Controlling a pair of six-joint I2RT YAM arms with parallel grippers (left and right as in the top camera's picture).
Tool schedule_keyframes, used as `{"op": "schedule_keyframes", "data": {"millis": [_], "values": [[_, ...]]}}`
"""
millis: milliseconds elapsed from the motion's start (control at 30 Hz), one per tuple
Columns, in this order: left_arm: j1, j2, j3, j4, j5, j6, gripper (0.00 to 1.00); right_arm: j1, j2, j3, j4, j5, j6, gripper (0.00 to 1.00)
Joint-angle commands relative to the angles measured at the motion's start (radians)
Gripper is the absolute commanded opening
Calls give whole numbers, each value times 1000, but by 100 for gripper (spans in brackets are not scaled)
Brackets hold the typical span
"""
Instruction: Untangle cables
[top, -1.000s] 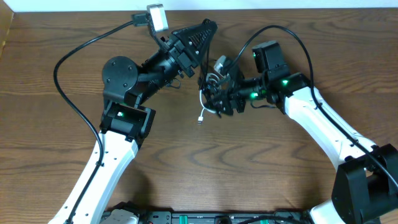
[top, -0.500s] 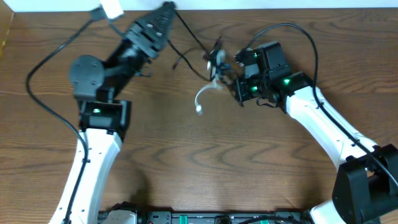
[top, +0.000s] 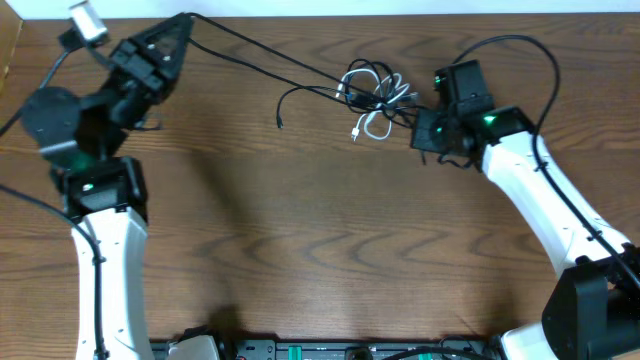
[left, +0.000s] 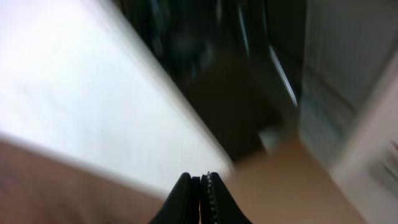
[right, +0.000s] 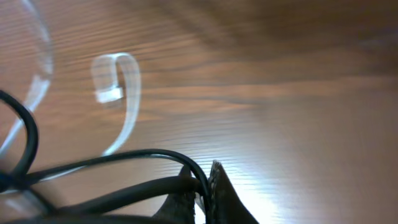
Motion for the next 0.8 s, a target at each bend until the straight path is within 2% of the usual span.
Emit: {"op": "schedule_keyframes", "data": {"millis": [0,133,267,433,633,700,767], "values": [[165,-50,49,29,-108,3,7,-140,33,-44,-65,232,107,1],[241,-48,49,21,-106,3,8,-208,33,-44,-88,227,107,1],[245,-48,49,-27,-97,19,7,-233,32,-44,-68,56,56,1],[166,-35,48,-133,-51,136,8,-204,32,-44,45,-428,-175,1],[15,-9,48,-369,-31,364,8,-106,32,-44,138,-1090,-544,1],[-32,1,48,-448,-31,433,7,-74,32,-44,137,-1165,-592,1],[-77,10,48,-529,-31,504,8,-51,32,-44,137,-1134,-589,1]]}}
